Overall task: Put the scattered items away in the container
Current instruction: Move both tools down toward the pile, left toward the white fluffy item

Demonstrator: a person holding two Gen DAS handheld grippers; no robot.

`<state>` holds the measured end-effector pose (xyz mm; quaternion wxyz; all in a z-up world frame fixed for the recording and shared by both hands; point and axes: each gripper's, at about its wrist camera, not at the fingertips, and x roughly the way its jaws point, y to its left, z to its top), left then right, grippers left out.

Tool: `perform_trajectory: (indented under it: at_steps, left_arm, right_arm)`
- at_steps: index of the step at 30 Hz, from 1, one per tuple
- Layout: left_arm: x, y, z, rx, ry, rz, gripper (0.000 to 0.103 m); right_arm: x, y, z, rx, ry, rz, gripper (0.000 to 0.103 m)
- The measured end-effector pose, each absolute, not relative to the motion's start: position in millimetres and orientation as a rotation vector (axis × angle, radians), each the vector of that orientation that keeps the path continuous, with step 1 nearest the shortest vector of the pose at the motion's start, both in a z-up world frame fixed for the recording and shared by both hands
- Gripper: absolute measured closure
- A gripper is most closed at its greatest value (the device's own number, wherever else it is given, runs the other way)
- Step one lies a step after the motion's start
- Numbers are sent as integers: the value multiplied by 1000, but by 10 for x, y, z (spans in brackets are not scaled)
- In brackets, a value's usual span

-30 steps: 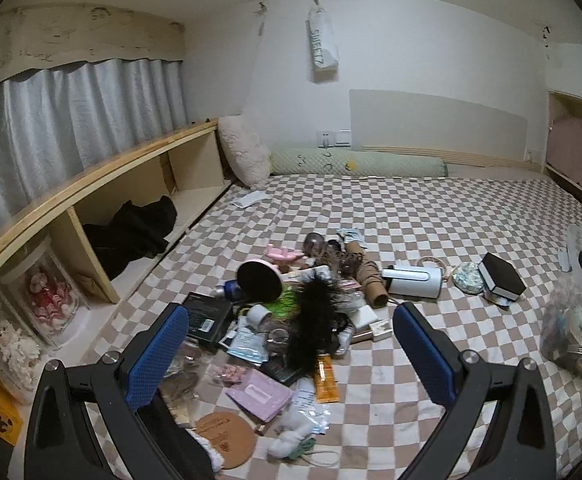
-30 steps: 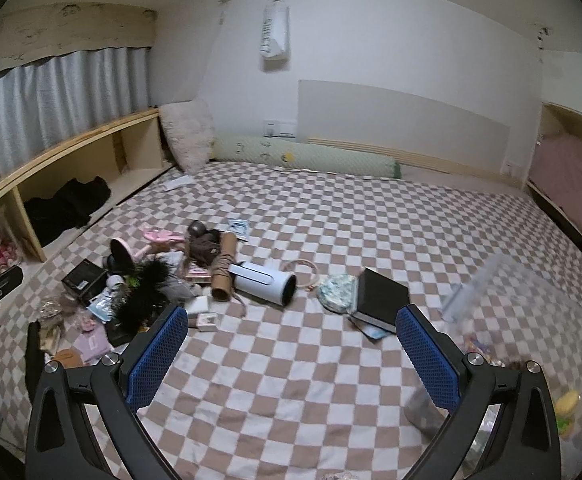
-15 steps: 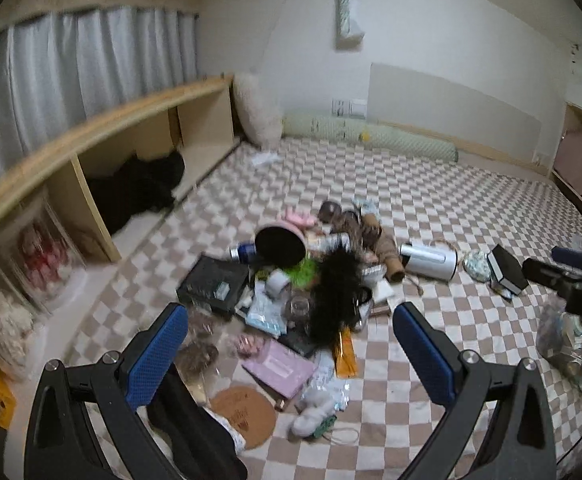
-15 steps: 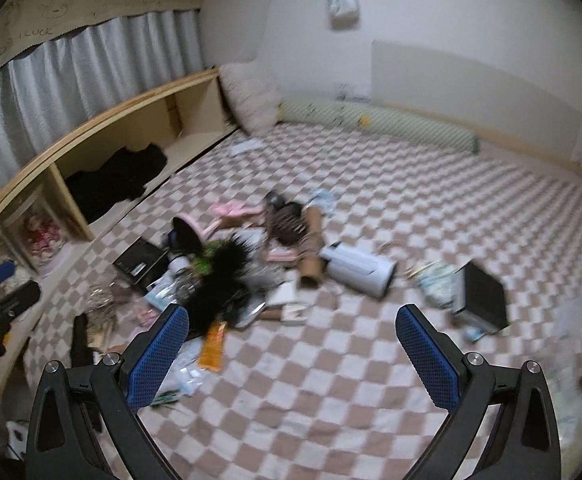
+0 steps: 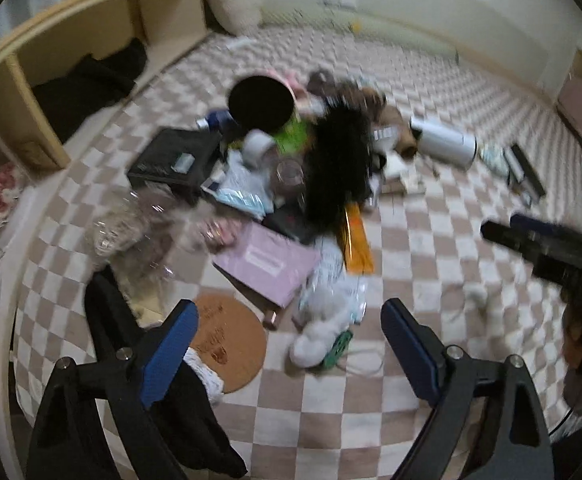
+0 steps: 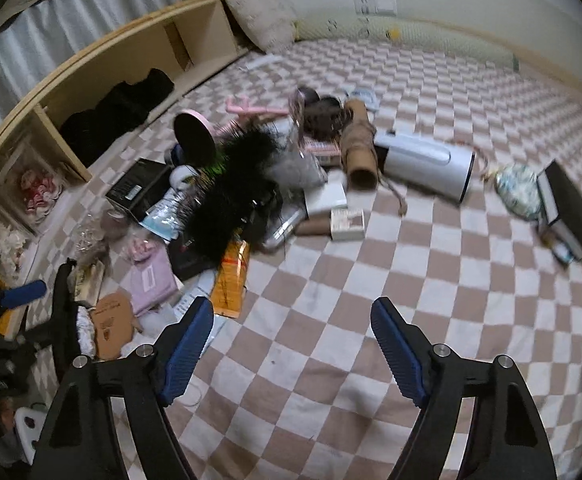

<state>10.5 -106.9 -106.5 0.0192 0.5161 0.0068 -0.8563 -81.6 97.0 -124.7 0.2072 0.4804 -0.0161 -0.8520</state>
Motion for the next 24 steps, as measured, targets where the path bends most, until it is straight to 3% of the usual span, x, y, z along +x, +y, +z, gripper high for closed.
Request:
perform_trajectory:
  at_steps: [11, 20, 24]
  left_arm:
    - [-138, -816, -1505, 1843, 16, -2557, 15]
    - [-271, -635, -1812, 1937, -126, -2444, 15]
    - [-288, -613, -1927, 1991, -138, -2402, 29]
  right_arm:
    - [-1051, 1122, -1620, 1469, -142, -2327, 24]
    - [-1083, 1065, -1712, 1507, -148, -2286, 24]
    - [-1044, 1048, -1743, 1514, -131, -2266, 24]
